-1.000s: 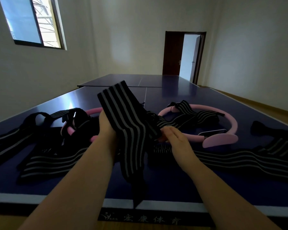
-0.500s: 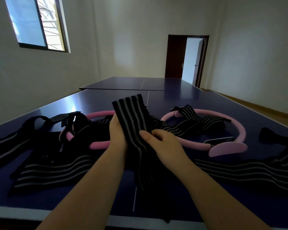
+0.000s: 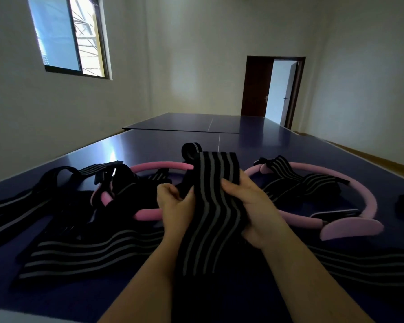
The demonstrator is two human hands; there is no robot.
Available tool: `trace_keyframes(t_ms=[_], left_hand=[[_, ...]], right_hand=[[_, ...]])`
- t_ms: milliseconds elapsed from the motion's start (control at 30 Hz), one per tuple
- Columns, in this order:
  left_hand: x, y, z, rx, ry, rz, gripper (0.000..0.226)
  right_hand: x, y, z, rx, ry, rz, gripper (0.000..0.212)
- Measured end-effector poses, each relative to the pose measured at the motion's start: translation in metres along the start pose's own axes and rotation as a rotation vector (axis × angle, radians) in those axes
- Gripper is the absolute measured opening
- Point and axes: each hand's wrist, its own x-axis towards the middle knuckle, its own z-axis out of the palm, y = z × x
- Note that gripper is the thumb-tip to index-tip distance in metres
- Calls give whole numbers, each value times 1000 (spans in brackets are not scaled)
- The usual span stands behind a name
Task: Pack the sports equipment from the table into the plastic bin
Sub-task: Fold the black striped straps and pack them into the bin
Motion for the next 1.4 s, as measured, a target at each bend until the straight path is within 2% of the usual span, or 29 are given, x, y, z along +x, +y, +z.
trace_keyframes(t_ms=[33,100,167,233,300,333,400,467,600,667,767,833,933,1033,1133,1167,1233,1333,1400], left_hand=[[1,-2,-4,-13,41,-7,38],[2,0,-9,-3,18,-39,32],[0,3,-12,-2,-74,-107,43],[-4,5,-14,-163,-209,-263,55],[-6,13,-16,-237,-240,-354,61],[-5,17,-18,-236,-221,-374,59],[-3,23,-21,-247,-219,-407,42],[1,23,-25,-244,-189,-335,32],[2,23,-26,-167,-221,-195,40],[-1,24,-22,-84,-275,-196,40],[-8,19,-16,66,-425,-245,33],[-11,16,-14,110,-537,-304,37],[-8,13,-15,66,-642,-380,43],[-13,15,-16,6,-715,-377,27],[-14,12,-13,59,-634,-322,26],[-12,10,-12,94,-596,-290,24],[-10,5,-10,114,-547,-260,22],[-10,5,-8,-40,-485,-371,21],[-10,8,-7,-145,-459,-480,31]], right_hand=[[0,0,-3,9,-12,8,39],[-2,2,-6,12,-45,45,40],[-3,10,-10,-41,-98,79,44],[-4,19,-15,-97,-174,140,50],[-5,23,-17,-145,-206,251,54],[-6,24,-17,-187,-208,300,54],[-8,26,-19,-288,-191,384,49],[-7,29,-21,-384,-170,411,42],[-1,29,-20,-378,31,238,36],[3,23,-20,-354,152,101,38],[2,13,-22,-346,246,13,26],[1,9,-26,-295,288,-46,23],[-1,5,-27,-283,311,-139,41],[-1,5,-30,-357,325,-213,61],[1,9,-32,-401,308,-234,73],[2,10,-32,-404,289,-233,73],[3,12,-30,-407,262,-225,59],[2,17,-26,-371,277,-213,41],[3,22,-26,-353,275,-202,37]])
